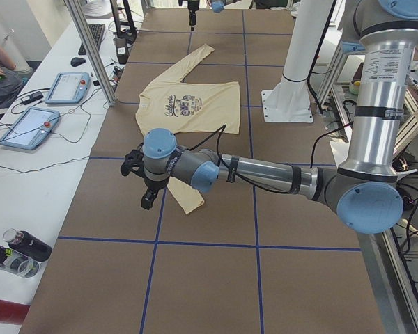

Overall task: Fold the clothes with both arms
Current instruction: 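Move the right gripper down to the cuff of the nearer sleeve and grasp it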

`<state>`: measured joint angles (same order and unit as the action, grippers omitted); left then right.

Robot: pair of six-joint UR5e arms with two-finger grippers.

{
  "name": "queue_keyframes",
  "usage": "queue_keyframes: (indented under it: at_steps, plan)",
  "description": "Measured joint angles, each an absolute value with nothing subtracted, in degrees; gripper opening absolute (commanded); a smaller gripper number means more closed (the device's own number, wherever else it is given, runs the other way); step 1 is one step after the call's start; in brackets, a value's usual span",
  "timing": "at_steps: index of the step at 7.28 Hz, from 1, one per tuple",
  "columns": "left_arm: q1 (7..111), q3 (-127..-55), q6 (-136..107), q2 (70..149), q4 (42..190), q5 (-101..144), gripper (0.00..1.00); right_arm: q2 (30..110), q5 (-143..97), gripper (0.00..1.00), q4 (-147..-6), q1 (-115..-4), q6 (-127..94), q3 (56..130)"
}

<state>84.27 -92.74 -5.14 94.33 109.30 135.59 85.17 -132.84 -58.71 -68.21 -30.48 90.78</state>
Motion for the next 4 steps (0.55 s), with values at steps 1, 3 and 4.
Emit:
queue_keyframes:
  at_steps: [1,3,4]
  plan:
    - [84.24,-91.95,-5.22,94.23,110.46,135.61,1.00,86.99,-132.86,1.00,-53.79,-66.62,-33.69,89.37]
    - [84.21,-91.50,-5.27,94.08,111.32,135.67,1.00,88.86,-132.32,1.00,-51.00,-63.80,-37.04,88.50]
    - [84.20,-91.50,-5.27,94.06,111.40,135.69,1.00,89.17,-130.80,1.00,-51.02,-62.28,-37.48,88.23]
